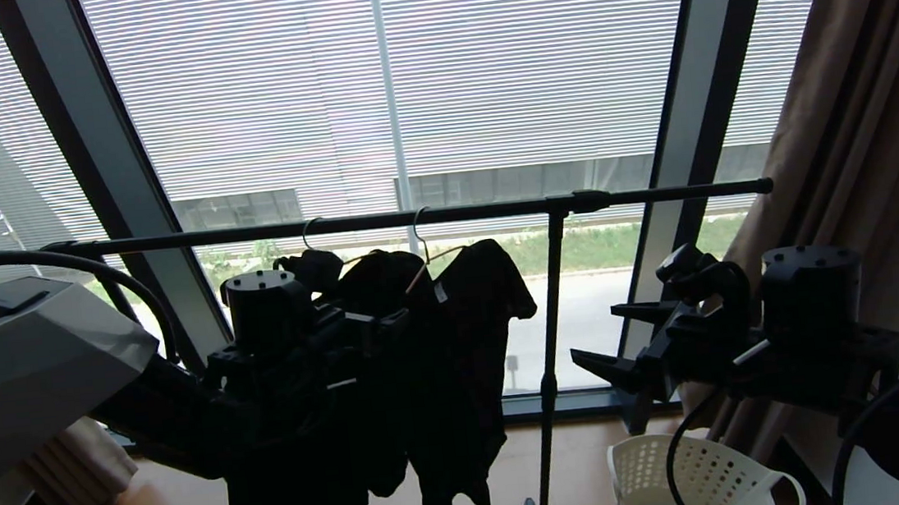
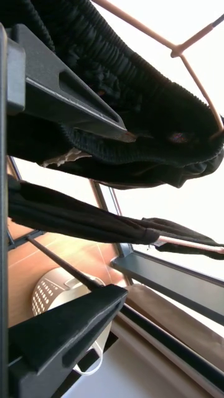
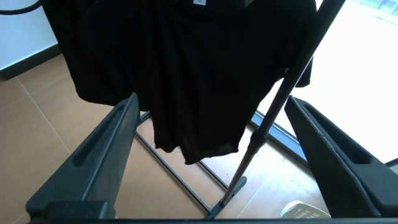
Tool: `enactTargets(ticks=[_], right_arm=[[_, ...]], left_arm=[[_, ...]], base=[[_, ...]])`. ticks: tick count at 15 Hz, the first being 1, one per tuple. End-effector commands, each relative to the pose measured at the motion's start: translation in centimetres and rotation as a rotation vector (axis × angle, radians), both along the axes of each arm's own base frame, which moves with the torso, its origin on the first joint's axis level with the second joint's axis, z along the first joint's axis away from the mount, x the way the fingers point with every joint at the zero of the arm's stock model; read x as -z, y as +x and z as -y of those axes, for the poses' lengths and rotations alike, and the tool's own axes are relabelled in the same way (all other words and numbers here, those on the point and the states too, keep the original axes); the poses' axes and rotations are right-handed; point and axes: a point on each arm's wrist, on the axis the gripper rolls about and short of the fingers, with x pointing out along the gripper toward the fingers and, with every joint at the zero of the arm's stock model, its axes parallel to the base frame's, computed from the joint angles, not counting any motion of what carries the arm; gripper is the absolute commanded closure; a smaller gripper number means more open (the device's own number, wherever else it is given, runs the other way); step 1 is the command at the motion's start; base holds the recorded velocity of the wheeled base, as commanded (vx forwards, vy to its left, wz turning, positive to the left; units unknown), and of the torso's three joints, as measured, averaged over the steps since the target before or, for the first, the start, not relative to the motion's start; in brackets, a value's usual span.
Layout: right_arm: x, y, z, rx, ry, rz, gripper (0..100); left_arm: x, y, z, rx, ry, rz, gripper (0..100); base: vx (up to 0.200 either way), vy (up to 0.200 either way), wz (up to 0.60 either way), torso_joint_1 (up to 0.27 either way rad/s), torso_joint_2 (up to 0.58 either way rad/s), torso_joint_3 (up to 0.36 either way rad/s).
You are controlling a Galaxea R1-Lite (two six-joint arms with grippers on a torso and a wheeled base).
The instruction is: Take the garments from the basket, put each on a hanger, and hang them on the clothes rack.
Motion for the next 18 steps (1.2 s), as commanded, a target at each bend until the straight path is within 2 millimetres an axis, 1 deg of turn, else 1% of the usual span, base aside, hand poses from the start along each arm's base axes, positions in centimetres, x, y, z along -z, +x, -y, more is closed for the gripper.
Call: enactTargets(ticks=[1,3,5,6,7,9,11,12,16,18], right_arm=[[0.0,0.0,0.0,-0.001,0.000,0.001,0],[-0.8,-0.4,0.0,-0.006,0.009,0.024,0],[-1.6,-1.4,-0.1,-0.011,0.014,0.048,0],[-1.9,-1.7,-0.2,-0.001,0.012,0.059,0],[-2.9,-2.6,-0.2,0.016,0.015,0.091,0],[-5.0,-4.9,0.0,0.009,0.037,0.161,0],[-6.1,-6.7,0.5,0.001,0.049,0.195,0],[-6.4,-8.0,1.0,0.011,0.033,0.206,0],[-7.2,-12.1,2.3,0.064,-0.001,0.219,0],[-7.1,-14.5,3.3,0.058,-0.022,0.203,0]], left_arm=[[-0.5,-0.5,-0.2,-0.001,-0.001,0.004,0],[-2.0,-2.1,-1.1,-0.007,-0.003,0.023,0],[-3.9,-4.3,-2.4,-0.022,-0.012,0.056,0],[-4.5,-5.3,-2.7,-0.024,-0.013,0.064,0],[-5.6,-7.6,-3.6,-0.026,-0.017,0.084,0],[-6.8,-11.1,-5.5,-0.047,0.013,0.116,0],[-6.8,-13.8,-7.1,-0.058,0.072,0.130,0],[-6.7,-15.8,-7.9,-0.060,0.086,0.129,0],[-6.1,-21.2,-9.1,-0.028,0.096,0.096,0],[-4.6,-24.6,-9.4,0.023,0.126,0.084,0]], base=[[0.000,0.000,0.00,0.000,0.00,0.000],[0.000,0.000,0.00,0.000,0.00,0.000],[0.000,0.000,0.00,0.000,0.00,0.000],[0.000,0.000,0.00,0.000,0.00,0.000],[0.000,0.000,0.00,0.000,0.00,0.000],[0.000,0.000,0.00,0.000,0.00,0.000],[0.000,0.000,0.00,0.000,0.00,0.000],[0.000,0.000,0.00,0.000,0.00,0.000],[0.000,0.000,0.00,0.000,0.00,0.000],[0.000,0.000,0.00,0.000,0.00,0.000]])
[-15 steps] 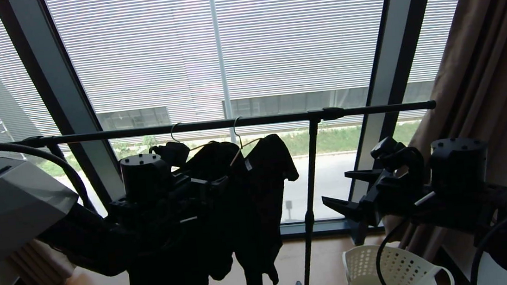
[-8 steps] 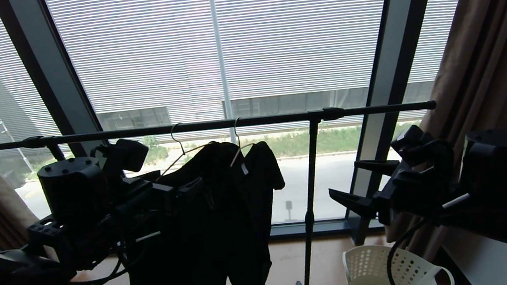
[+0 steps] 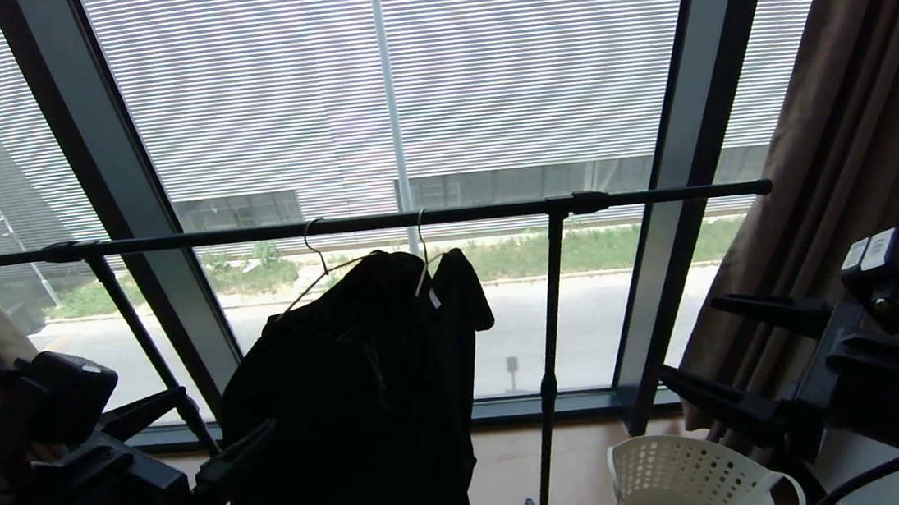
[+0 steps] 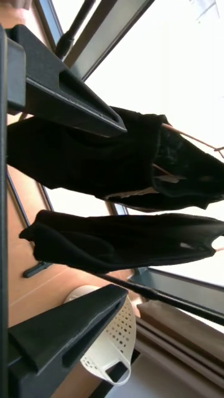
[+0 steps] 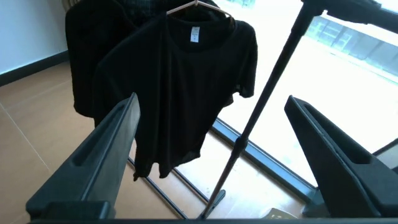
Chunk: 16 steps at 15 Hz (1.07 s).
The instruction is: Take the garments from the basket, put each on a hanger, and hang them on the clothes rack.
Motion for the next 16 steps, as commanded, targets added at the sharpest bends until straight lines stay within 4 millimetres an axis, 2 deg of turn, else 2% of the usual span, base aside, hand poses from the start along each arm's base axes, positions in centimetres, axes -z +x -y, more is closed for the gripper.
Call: enactTargets(ticks=[1,2,3,4,7,10,13,14,16], right_arm=[[-0.5,-3.6,1.5,-0.005,0.008,0.033,0],[-0.1,-4.8,2.1,-0.010,0.000,0.019,0],[0.4,-5.5,2.5,-0.011,-0.005,0.009,0],[1.2,-6.9,3.2,-0.013,-0.016,-0.011,0],[2.8,-8.8,4.3,-0.009,-0.041,-0.067,0],[3.2,-9.8,4.9,0.033,-0.057,-0.077,0],[3.2,-10.1,5.3,0.110,-0.035,-0.087,0],[3.2,-10.1,5.4,0.175,-0.020,-0.094,0],[3.4,-10.4,5.9,0.299,-0.036,-0.090,0]], left_arm=[[1.3,-4.8,-0.9,0.047,0.027,0.026,0],[2.1,-6.3,-1.4,0.051,0.051,0.028,0],[2.1,-7.1,-1.6,0.050,0.050,0.044,0],[2.8,-9.1,-2.3,0.045,0.062,0.011,0],[4.4,-12.6,-3.4,0.046,0.089,-0.069,0],[5.5,-14.2,-4.1,-0.049,0.136,-0.085,0],[5.9,-14.8,-4.3,-0.255,0.162,-0.044,0],[5.9,-14.9,-4.3,-0.376,0.159,-0.043,0],[6.0,-15.7,-4.3,-0.424,0.131,0.047,0]], base=[[0.000,0.000,0.00,0.000,0.00,0.000],[0.000,0.000,0.00,0.000,0.00,0.000],[0.000,0.000,0.00,0.000,0.00,0.000],[0.000,0.000,0.00,0.000,0.00,0.000],[0.000,0.000,0.00,0.000,0.00,0.000],[0.000,0.000,0.00,0.000,0.00,0.000],[0.000,0.000,0.00,0.000,0.00,0.000],[0.000,0.000,0.00,0.000,0.00,0.000],[0.000,0.000,0.00,0.000,0.00,0.000]])
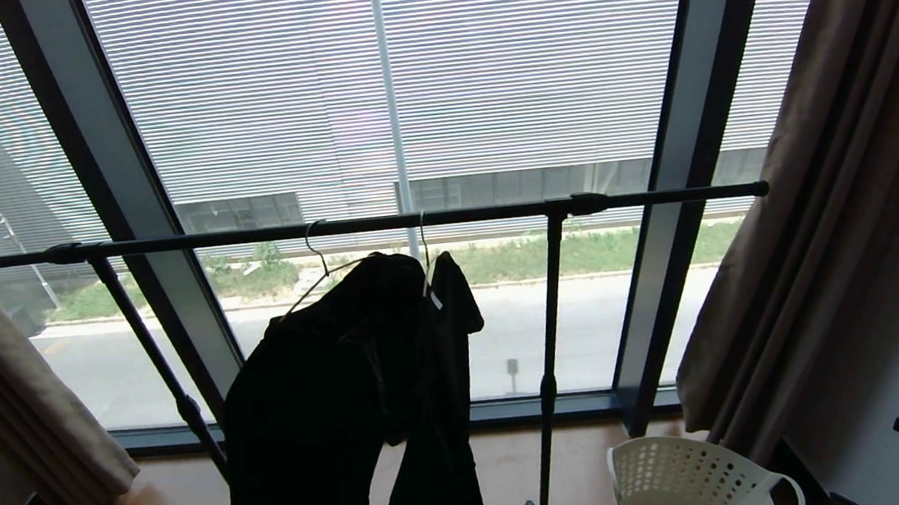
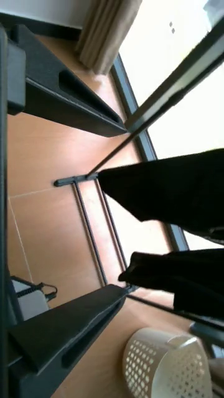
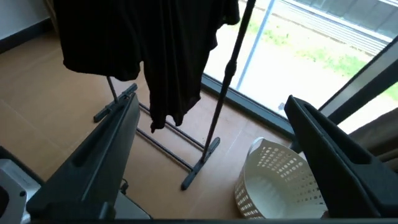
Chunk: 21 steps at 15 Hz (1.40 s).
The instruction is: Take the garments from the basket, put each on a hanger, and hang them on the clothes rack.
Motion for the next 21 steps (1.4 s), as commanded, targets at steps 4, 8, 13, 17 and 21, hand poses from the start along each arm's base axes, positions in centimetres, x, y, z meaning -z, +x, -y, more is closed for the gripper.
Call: enactTargets(ticks=[4,8,13,17,21], right_arm=[[0.4,-2.6,2.2,0.276,-0.049,0.068,0],[2.7,-6.9,3.8,0.656,-0.261,0.182,0],[4.8,-8.6,3.0,0.344,-0.060,0.294,0],[5.0,-8.7,2.5,0.147,0.064,0.250,0],[5.0,-8.7,2.8,0.305,0.037,0.253,0]], left_arm=[[0.2,-1.6,0.1,-0.068,-0.036,0.201,0],[0.2,-1.7,0.3,-0.011,-0.073,0.203,0],[0.2,-1.7,0.3,0.007,-0.077,0.199,0],[0.4,-2.2,0.5,0.191,-0.140,0.205,0],[0.6,-2.6,0.4,0.183,-0.192,0.251,0]], base=[[0.000,0.000,0.00,0.000,0.00,0.000],[0.000,0.000,0.00,0.000,0.00,0.000],[0.000,0.000,0.00,0.000,0.00,0.000],[0.000,0.000,0.00,0.000,0.00,0.000],[0.000,0.000,0.00,0.000,0.00,0.000]])
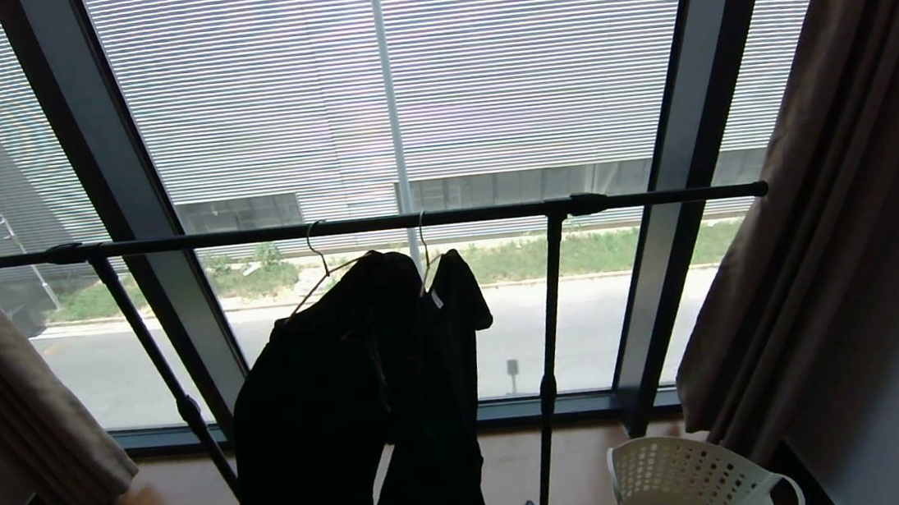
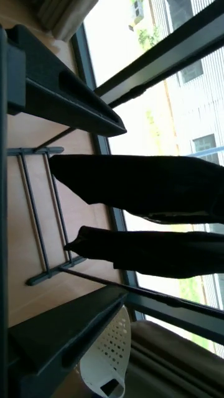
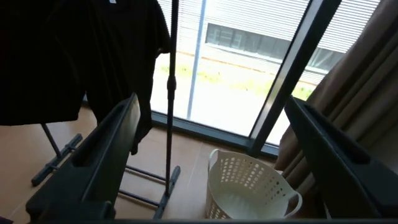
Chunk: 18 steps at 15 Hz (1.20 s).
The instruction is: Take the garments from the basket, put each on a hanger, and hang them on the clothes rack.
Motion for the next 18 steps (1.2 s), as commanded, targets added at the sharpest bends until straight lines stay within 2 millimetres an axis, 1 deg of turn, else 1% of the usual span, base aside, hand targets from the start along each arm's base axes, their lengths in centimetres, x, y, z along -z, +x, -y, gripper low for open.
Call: enactTargets(ticks=[1,3,4,5,6,8,10,12,13,14,18], right_arm=[[0.04,0.01,0.18,0.077,-0.001,-0.001,0],[0.12,0.05,0.20,0.087,0.000,-0.001,0],[0.07,0.16,0.21,0.093,0.002,0.022,0],[0.29,0.45,0.20,0.090,0.041,0.058,0],[0.27,0.46,0.18,0.083,0.052,0.062,0],[0.23,0.59,0.07,0.020,0.027,0.040,0],[0.22,0.56,0.06,0.023,0.027,0.046,0],[0.33,0.45,0.12,0.055,0.051,0.066,0],[0.31,0.46,0.21,0.099,0.078,0.070,0],[0.30,0.46,0.22,0.102,0.080,0.071,0],[0.27,0.45,0.23,0.106,0.086,0.071,0]], left_arm=[[0.17,-0.20,-0.12,-0.068,-0.007,0.029,0],[0.27,-0.13,-0.30,-0.150,0.009,0.031,0],[0.31,-0.13,-0.35,-0.170,0.006,0.032,0],[0.27,-0.15,-0.34,-0.169,-0.010,0.033,0],[0.27,-0.15,-0.32,-0.162,-0.016,0.032,0],[0.15,-0.19,-0.05,-0.035,-0.015,0.033,0],[0.19,-0.19,0.01,-0.009,0.015,0.038,0],[0.22,-0.19,-0.05,-0.036,0.010,0.039,0],[0.26,-0.15,-0.19,-0.102,-0.019,0.030,0],[0.29,-0.13,-0.27,-0.139,-0.031,0.028,0],[0.23,-0.14,-0.27,-0.140,-0.045,0.034,0]], base=[[0.000,0.000,0.00,0.000,0.00,0.000],[0.000,0.000,0.00,0.000,0.00,0.000],[0.000,0.000,0.00,0.000,0.00,0.000],[0.000,0.000,0.00,0.000,0.00,0.000],[0.000,0.000,0.00,0.000,0.00,0.000],[0.000,0.000,0.00,0.000,0.00,0.000],[0.000,0.000,0.00,0.000,0.00,0.000],[0.000,0.000,0.00,0.000,0.00,0.000],[0.000,0.000,0.00,0.000,0.00,0.000],[0.000,0.000,0.00,0.000,0.00,0.000],[0.000,0.000,0.00,0.000,0.00,0.000]])
